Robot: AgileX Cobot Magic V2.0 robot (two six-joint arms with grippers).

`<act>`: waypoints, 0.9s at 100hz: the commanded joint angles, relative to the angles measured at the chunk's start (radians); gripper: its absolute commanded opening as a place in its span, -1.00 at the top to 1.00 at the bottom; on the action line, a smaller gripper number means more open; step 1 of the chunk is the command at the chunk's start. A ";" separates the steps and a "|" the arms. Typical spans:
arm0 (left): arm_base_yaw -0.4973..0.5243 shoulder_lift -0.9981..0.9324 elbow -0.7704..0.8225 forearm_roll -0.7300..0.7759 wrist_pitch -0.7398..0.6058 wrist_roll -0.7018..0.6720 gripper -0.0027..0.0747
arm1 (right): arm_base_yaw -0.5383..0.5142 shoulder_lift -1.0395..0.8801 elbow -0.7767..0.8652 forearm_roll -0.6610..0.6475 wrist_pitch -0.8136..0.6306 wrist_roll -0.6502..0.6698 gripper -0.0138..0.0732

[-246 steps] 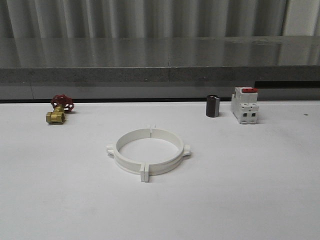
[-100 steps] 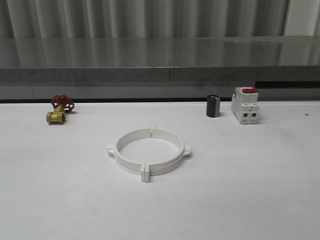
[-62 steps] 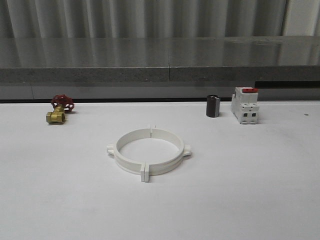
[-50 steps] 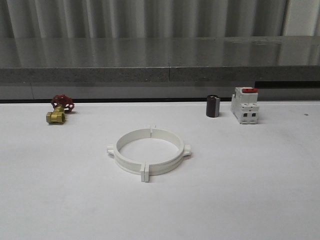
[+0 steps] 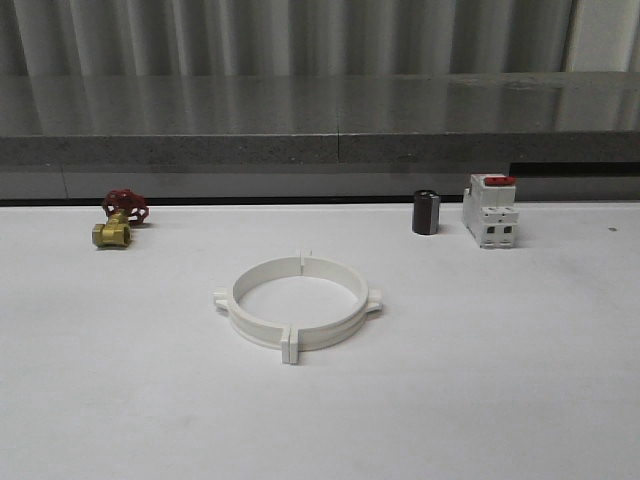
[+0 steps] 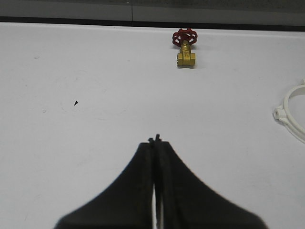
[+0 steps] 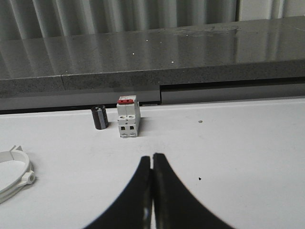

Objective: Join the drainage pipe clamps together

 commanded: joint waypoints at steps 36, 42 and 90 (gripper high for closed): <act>0.001 -0.047 0.036 0.004 -0.312 0.001 0.98 | -0.005 -0.021 -0.015 0.000 -0.083 -0.011 0.95; 0.001 -0.075 0.086 0.004 -0.415 0.001 0.98 | -0.005 -0.021 -0.015 0.000 -0.082 -0.011 0.95; 0.030 -0.439 0.424 -0.055 -0.519 0.076 0.98 | -0.005 -0.021 -0.015 0.000 -0.064 -0.011 0.95</act>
